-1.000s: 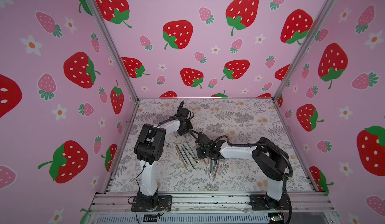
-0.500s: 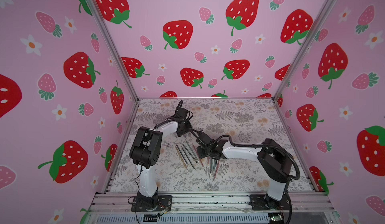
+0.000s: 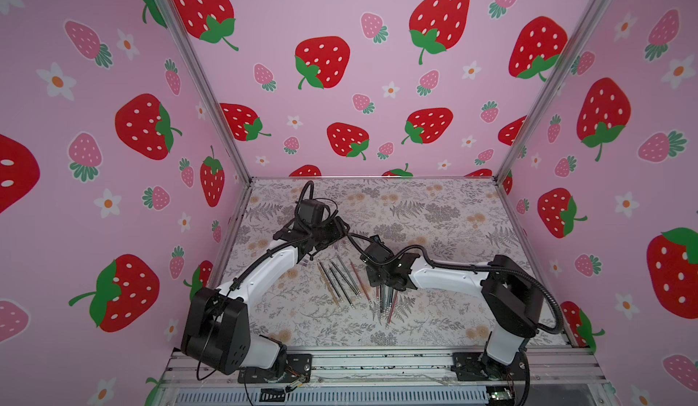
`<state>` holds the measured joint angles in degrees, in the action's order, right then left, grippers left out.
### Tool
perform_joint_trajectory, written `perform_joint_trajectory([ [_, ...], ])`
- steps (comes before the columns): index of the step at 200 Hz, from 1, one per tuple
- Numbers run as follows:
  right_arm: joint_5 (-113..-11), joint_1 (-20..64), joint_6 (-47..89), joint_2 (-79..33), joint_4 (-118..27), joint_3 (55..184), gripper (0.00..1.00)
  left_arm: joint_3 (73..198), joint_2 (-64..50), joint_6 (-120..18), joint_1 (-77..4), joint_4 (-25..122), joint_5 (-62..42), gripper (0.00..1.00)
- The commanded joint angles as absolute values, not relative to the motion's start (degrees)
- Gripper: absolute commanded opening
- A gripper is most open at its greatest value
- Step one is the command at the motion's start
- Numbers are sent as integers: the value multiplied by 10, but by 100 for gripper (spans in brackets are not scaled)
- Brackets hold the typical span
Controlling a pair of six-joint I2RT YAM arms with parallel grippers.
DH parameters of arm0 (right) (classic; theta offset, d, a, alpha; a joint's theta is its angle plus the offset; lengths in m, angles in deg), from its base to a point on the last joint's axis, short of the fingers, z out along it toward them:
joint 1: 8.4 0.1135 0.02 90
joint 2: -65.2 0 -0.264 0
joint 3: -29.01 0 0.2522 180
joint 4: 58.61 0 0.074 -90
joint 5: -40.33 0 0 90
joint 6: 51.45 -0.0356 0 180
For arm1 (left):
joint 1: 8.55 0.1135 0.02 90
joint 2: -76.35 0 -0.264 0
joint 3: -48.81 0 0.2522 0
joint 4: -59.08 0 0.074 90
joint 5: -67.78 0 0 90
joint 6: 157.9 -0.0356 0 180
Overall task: Remove the protective cover of the pencils
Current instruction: Pick up the pencil from the center of the board.
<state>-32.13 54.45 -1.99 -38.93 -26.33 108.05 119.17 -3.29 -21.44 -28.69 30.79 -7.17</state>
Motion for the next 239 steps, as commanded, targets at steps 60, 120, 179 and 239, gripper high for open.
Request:
perform_joint_trajectory([
  [60,-322,546,-45,-433,-230,1111,19,1124,102,-180,-286,319,-43,76],
  [120,-326,544,-49,-447,-230,1114,19,1103,140,-175,-285,319,-67,79],
  [179,-328,541,-60,-458,-226,1115,19,1095,167,-175,-285,311,-90,83],
  [239,-332,538,-63,-475,-221,1124,18,1082,179,-169,-284,326,-95,86],
])
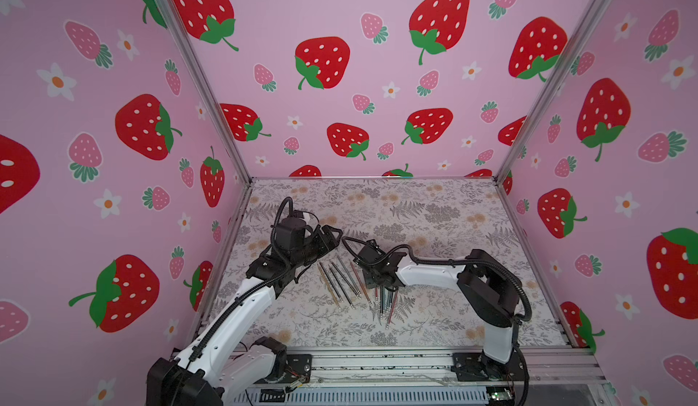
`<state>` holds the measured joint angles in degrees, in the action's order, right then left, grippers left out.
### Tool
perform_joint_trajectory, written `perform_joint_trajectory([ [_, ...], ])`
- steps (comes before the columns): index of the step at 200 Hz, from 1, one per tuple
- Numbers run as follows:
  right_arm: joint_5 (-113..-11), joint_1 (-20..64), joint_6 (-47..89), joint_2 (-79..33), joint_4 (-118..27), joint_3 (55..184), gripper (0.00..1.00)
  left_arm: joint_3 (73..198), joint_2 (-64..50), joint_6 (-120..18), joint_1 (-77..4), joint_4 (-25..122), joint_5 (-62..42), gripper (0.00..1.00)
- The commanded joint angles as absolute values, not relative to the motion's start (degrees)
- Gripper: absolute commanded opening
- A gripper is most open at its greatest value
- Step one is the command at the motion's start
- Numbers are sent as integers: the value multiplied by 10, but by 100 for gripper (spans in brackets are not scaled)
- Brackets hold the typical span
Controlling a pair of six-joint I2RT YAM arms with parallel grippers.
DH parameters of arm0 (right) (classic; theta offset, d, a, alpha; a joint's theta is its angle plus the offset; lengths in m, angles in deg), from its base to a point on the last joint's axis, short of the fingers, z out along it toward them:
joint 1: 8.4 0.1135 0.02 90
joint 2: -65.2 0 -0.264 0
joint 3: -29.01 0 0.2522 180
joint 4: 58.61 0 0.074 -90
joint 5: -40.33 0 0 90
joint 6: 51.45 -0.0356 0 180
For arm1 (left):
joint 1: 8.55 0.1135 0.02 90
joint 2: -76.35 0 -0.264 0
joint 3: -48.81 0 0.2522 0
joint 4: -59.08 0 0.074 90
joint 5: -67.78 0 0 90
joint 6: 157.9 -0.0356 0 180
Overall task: Remove the protective cover of the pencils
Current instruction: Pick up the pencil from the center of the board.
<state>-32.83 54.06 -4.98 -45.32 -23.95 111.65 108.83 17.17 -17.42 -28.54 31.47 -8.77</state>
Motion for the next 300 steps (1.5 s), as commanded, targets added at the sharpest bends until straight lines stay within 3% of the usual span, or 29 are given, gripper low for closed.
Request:
perform_joint_trajectory([
  [1,-332,539,-63,-475,-221,1124,18,1082,179,-170,-284,327,-94,86],
  [62,-343,538,-60,-492,-222,1136,9,1083,179,-174,-284,325,-96,86],
  [110,-351,537,-58,-506,-225,1147,8,1076,182,-182,-284,336,-96,89],
  [141,-353,538,-56,-509,-226,1159,4,1015,201,-194,-284,449,-102,99],
  [179,-349,537,-45,-500,-234,1163,1,945,227,-194,-281,549,-136,99],
  [233,-334,541,-15,-421,-288,1113,0,926,214,-189,-269,570,-97,100],
  [300,-315,551,28,-302,-375,1019,0,924,163,-177,-269,621,-68,92],
])
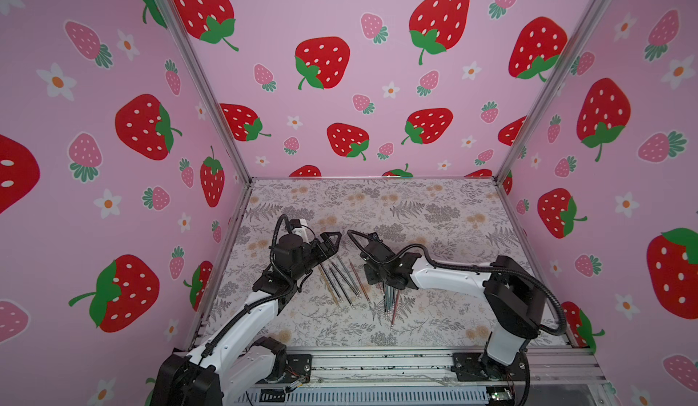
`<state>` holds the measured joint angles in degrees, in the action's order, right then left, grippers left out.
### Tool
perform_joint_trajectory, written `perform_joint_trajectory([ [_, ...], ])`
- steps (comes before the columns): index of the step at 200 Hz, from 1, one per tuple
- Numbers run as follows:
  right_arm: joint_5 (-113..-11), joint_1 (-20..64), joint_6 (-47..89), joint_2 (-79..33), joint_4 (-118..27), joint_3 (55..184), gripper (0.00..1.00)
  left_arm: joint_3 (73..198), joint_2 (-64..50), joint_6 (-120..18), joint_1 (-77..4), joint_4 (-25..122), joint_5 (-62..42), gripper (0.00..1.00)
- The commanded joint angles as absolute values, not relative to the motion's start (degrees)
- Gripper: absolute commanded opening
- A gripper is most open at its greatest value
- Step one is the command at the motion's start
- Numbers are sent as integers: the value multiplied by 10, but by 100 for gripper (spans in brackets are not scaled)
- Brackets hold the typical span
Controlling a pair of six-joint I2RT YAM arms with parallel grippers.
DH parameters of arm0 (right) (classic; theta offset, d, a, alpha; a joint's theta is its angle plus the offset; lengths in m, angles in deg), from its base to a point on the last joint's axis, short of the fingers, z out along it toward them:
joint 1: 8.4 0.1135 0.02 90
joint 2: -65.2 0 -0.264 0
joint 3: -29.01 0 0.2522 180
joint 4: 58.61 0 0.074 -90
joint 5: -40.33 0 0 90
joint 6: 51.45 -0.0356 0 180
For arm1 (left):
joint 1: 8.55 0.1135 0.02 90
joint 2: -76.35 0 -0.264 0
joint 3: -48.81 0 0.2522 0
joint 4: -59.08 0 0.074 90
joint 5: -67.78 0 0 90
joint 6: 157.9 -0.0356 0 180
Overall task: Remove the protective cover of the pencils
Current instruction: Pick up the pencil from the center of the board, then remove the protective sleeve from the pencil.
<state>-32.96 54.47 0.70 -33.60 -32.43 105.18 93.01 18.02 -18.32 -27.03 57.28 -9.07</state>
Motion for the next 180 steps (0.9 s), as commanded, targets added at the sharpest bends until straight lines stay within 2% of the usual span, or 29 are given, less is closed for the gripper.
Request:
perform_joint_trajectory([
  [1,-315,551,28,-300,-377,1017,0,925,163,-176,-268,622,-67,92],
  [117,-351,557,62,-237,-448,968,0,971,38,-156,-276,699,20,83],
  [153,-353,572,72,-234,-459,965,0,999,-13,-162,-294,711,28,73],
  [180,-355,578,74,-237,-461,969,0,1018,-42,-156,-303,719,35,62],
])
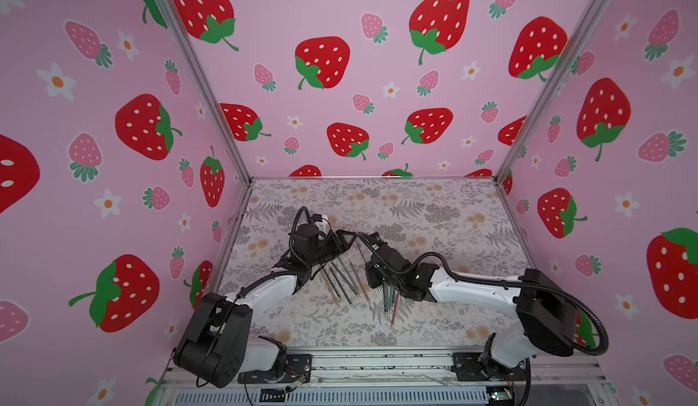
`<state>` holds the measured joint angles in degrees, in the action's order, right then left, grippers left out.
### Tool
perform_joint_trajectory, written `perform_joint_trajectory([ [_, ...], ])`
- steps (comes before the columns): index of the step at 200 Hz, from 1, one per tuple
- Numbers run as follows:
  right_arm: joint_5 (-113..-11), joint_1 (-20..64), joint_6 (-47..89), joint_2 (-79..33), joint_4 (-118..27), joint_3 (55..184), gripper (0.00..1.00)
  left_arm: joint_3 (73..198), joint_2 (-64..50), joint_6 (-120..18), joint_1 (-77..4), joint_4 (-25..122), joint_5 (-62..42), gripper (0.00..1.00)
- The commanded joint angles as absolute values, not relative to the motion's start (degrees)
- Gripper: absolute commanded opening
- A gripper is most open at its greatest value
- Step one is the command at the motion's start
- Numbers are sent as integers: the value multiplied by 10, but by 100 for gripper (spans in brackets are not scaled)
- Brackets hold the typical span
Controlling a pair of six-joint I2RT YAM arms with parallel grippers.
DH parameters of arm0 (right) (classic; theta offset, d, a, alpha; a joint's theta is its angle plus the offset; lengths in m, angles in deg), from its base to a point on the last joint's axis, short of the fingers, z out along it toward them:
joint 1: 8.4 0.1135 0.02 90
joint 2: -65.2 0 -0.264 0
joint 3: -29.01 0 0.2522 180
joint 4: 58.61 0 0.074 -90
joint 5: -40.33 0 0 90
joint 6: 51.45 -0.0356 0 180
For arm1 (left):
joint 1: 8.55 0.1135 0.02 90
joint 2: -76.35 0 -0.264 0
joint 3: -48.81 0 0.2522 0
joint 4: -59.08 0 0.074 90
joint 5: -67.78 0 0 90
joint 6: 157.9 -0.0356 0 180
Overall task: Remove the protective cover of the pencils
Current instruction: Remove the protective sleeve from the pencil.
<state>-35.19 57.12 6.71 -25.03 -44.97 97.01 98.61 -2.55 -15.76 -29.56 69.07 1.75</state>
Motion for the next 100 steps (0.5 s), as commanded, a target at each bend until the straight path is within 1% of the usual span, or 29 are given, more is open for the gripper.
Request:
perform_joint_trajectory([
  [1,-354,578,74,-238,-461,970,0,1019,-43,-156,-303,719,35,61],
  [15,-353,578,74,-239,-459,973,0,1027,-49,-156,-309,715,33,53],
  [29,-352,578,75,-239,-458,975,0,1033,-54,-160,-316,709,32,47],
  [45,-350,578,76,-241,-459,976,0,1035,-60,-162,-322,709,28,37],
  [68,-348,578,76,-245,-458,979,0,1039,-66,-161,-324,703,31,30],
  [100,-349,578,79,-246,-449,992,0,1061,-74,-167,-333,682,40,23],
])
